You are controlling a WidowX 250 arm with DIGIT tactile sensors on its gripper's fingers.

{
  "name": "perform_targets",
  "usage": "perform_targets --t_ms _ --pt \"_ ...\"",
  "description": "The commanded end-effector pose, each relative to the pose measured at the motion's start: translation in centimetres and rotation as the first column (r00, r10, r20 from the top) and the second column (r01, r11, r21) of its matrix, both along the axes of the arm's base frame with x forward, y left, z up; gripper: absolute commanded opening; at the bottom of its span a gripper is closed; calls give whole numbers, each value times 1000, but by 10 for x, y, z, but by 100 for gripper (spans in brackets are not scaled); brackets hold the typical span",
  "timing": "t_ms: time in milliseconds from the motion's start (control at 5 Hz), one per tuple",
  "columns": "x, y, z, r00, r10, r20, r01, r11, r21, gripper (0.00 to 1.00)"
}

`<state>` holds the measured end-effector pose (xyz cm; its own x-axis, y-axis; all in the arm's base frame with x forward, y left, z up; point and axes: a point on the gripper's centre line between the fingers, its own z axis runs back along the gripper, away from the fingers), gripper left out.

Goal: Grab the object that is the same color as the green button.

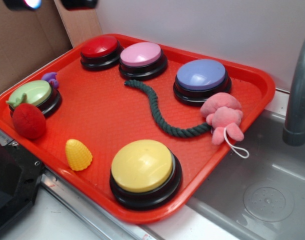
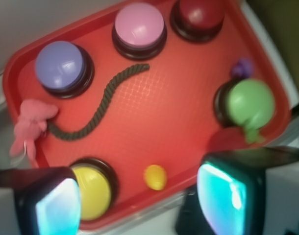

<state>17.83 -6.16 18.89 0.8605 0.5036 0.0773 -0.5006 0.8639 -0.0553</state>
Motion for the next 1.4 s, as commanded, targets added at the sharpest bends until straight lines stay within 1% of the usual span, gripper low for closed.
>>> perform_targets --t_ms 0,200,400,600,800,1000,1200 --pt "40 -34 -63 957 283 62 -285 958 27 100" --pt "54 -38 -90 943 329 38 -330 944 26 100" --pt "60 -40 -113 949 316 20 -317 946 66 100" --pt "61 -40 -135 948 317 7 -316 945 81 100" --pt "63 -37 -150 946 324 -4 -323 943 77 100" --pt "64 -36 -163 944 331 -7 -330 943 47 100" --pt "64 -36 -167 945 328 2 -328 944 42 100"
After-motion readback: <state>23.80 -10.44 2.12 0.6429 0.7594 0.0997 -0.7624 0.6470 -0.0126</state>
